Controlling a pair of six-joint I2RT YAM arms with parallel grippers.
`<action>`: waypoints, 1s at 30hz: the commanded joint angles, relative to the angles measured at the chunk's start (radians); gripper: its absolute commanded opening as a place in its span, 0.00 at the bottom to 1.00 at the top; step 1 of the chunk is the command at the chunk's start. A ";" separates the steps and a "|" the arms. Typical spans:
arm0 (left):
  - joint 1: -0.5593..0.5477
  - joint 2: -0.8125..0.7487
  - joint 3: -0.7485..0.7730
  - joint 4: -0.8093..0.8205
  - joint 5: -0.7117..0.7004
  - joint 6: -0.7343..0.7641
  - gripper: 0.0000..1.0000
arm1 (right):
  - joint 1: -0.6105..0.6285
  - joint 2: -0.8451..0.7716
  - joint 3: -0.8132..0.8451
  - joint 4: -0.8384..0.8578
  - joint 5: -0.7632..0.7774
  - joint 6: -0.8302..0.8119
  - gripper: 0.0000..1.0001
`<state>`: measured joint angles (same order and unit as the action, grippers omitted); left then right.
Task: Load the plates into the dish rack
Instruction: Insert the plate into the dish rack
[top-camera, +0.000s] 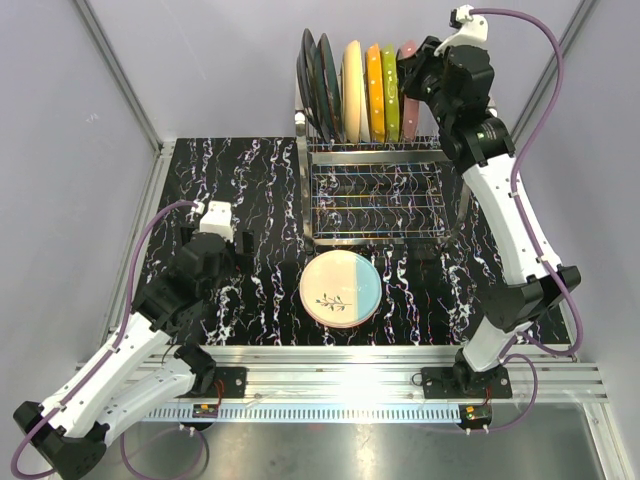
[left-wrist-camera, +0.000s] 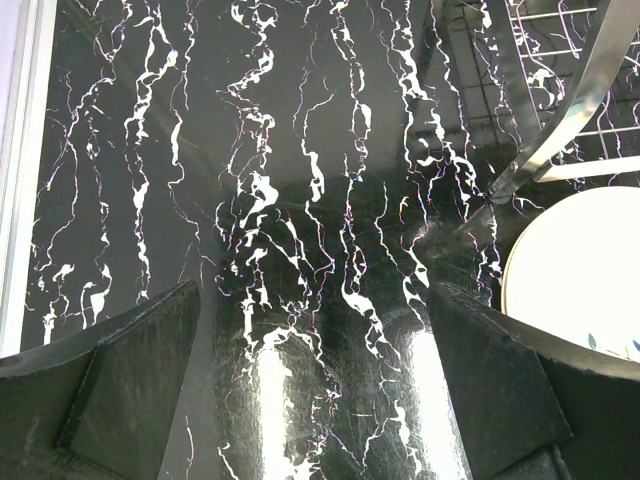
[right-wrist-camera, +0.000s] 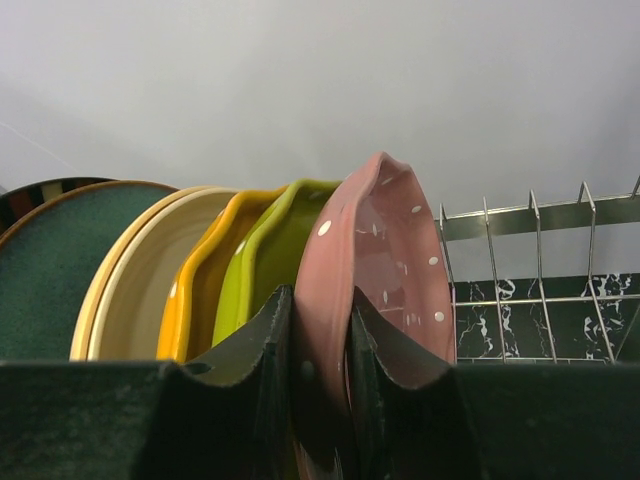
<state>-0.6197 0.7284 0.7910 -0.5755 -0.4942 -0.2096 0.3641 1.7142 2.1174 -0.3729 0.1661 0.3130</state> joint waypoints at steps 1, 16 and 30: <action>0.006 -0.001 0.011 0.039 -0.017 0.001 0.99 | 0.012 -0.077 -0.014 0.109 -0.036 0.035 0.00; 0.006 -0.001 0.014 0.032 -0.018 -0.001 0.99 | 0.012 -0.071 -0.019 0.091 -0.085 0.054 0.40; 0.006 -0.007 0.017 0.028 -0.018 -0.007 0.99 | 0.012 -0.106 0.061 0.009 -0.117 0.003 0.55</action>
<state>-0.6174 0.7284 0.7910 -0.5816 -0.4942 -0.2100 0.3607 1.6840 2.1021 -0.3805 0.1291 0.3382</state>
